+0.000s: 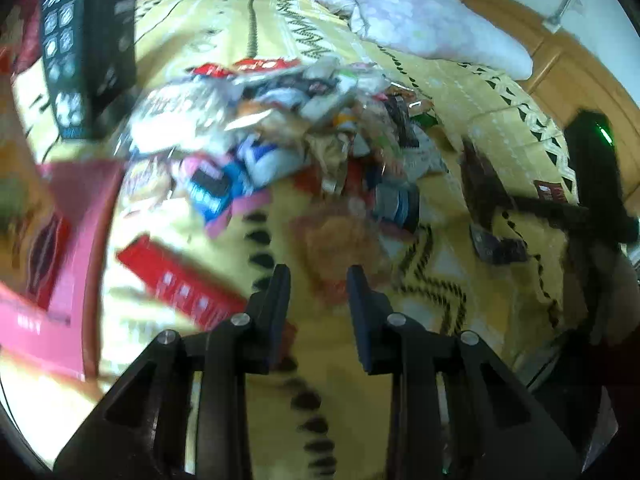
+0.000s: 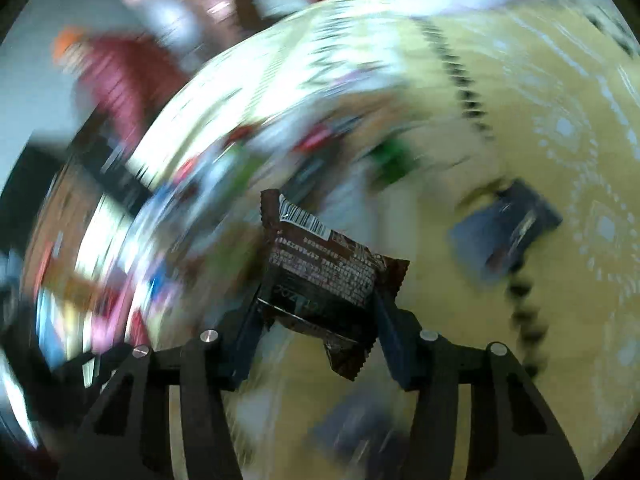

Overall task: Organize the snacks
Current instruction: 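Grasp the dark brown chocolate pack with the right tool, then grasp the clear meat-floss pastry bag with the left tool while the right tool holds the brown pack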

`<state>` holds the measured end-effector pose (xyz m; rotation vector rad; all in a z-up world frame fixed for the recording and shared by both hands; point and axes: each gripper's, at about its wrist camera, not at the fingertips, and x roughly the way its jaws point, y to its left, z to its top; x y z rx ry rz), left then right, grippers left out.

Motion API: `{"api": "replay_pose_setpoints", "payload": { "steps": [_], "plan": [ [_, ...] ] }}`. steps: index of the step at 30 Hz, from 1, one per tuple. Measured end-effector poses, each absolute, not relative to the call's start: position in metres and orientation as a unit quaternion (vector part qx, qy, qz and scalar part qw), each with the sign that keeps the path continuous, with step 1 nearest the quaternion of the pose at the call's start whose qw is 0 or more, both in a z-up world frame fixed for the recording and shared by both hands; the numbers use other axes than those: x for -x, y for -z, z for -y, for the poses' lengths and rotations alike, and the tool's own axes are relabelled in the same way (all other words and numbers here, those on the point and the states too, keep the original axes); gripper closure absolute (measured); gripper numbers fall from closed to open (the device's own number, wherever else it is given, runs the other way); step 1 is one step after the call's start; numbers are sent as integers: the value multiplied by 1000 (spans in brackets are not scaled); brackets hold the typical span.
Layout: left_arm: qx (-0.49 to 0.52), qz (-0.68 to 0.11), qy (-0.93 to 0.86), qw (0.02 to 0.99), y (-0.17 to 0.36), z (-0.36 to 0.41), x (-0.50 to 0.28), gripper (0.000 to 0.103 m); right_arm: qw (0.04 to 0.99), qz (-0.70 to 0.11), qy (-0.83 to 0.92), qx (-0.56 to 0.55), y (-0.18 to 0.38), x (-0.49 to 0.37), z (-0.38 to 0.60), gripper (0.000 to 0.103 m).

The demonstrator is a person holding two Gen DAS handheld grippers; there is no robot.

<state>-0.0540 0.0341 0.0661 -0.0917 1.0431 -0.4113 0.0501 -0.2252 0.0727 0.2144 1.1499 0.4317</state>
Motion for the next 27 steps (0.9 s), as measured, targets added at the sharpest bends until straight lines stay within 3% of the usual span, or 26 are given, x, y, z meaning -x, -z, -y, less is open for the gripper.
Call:
{"api": "replay_pose_setpoints", "payload": {
  "steps": [4, 7, 9, 11, 15, 20, 23, 27],
  "plan": [
    [69, -514, 200, 831, -58, -42, 59, 72, 777, -554, -298, 21, -68, 0, 177, 46],
    [96, -518, 191, 829, -58, -45, 59, 72, 774, -551, -299, 85, -66, 17, 161, 39],
    [99, -515, 189, 830, -60, -45, 60, 70, 789, -545, -277, 67, -77, 20, 167, 22],
    [96, -515, 187, 831, -61, -44, 62, 69, 809, -542, -229, 16, -88, 28, 182, 16],
    [94, -513, 190, 832, -62, -46, 65, 67, 788, -573, -165, -150, -78, 50, 212, 15],
    [94, -520, 185, 828, -58, -52, 66, 66, 741, -601, -171, -246, -50, 62, 215, 19],
    [108, -525, 180, 825, -56, -58, 64, 66, 733, -578, -187, -306, -50, 53, 219, 20],
    [120, -529, 175, 822, -56, -62, 60, 64, 735, -596, -166, -277, -38, 8, 231, 27]
  ]
}}
